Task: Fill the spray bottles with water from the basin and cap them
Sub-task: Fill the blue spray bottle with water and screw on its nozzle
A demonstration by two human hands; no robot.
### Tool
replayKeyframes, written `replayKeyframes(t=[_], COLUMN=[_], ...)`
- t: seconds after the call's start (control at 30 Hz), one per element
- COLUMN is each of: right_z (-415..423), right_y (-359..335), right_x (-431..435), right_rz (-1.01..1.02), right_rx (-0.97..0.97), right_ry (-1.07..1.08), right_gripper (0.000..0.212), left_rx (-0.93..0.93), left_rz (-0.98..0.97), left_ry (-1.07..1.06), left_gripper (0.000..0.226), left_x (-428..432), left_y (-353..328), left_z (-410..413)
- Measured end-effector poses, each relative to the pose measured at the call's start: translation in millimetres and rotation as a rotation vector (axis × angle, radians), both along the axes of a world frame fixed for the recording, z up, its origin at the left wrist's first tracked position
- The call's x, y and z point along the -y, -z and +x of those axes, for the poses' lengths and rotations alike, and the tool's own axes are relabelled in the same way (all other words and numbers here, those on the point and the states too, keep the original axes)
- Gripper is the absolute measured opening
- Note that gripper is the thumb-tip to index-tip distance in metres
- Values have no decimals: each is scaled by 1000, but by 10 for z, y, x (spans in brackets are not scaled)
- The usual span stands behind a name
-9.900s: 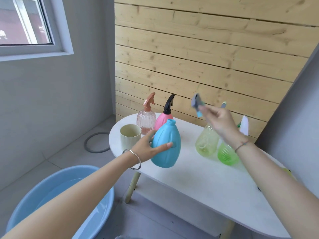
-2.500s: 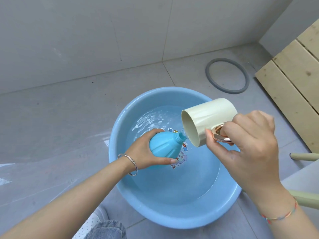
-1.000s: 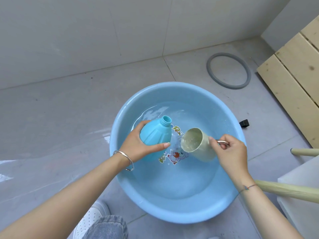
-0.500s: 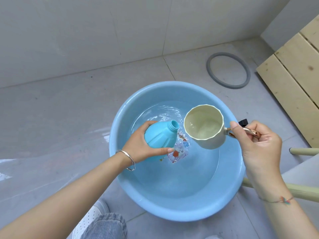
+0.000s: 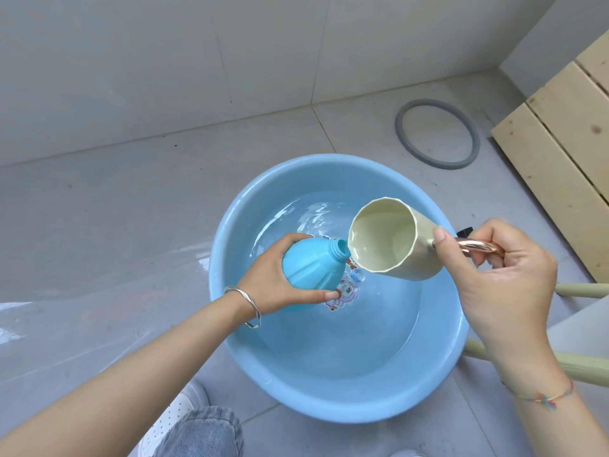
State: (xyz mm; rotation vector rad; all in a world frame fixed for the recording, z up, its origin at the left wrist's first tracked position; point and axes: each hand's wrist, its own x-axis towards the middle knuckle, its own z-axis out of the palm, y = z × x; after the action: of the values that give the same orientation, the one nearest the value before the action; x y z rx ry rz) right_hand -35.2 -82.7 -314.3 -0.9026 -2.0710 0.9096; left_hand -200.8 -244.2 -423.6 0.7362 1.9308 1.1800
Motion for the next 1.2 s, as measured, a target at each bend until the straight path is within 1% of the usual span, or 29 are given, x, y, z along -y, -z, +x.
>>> replayKeyframes(t=[0.63,1.2], right_z=[-18,-64], right_y=[-78,-156], right_x=[9,54], right_rz=[275,418], right_rx=[62,88], right_ry=[-58,-91], right_gripper=[39,37], left_rx=[-28,-36], left_rz=[-4,-16], left_ry=[1,7], left_gripper=[85,83], left_x=[12,21], left_y=[16,45], left_z=[5,21])
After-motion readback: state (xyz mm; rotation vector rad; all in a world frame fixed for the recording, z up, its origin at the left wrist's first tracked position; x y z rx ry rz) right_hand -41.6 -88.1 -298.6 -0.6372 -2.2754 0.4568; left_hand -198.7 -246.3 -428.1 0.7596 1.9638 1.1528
